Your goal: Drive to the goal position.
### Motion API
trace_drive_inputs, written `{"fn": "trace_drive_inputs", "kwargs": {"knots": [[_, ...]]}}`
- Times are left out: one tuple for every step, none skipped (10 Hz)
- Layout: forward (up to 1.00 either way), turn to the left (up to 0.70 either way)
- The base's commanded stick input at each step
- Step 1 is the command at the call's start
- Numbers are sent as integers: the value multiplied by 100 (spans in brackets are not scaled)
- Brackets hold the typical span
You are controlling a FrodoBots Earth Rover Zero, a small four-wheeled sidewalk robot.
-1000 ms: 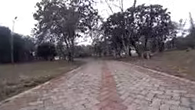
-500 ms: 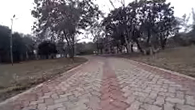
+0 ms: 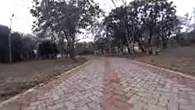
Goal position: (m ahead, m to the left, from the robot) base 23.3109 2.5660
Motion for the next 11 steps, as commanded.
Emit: {"fn": "trace_drive_inputs", "kwargs": {"knots": [[70, 0], [70, 0], [70, 0], [70, 0], [70, 0], [70, 0], [70, 0], [70, 0], [70, 0], [70, 0], [70, 0]]}}
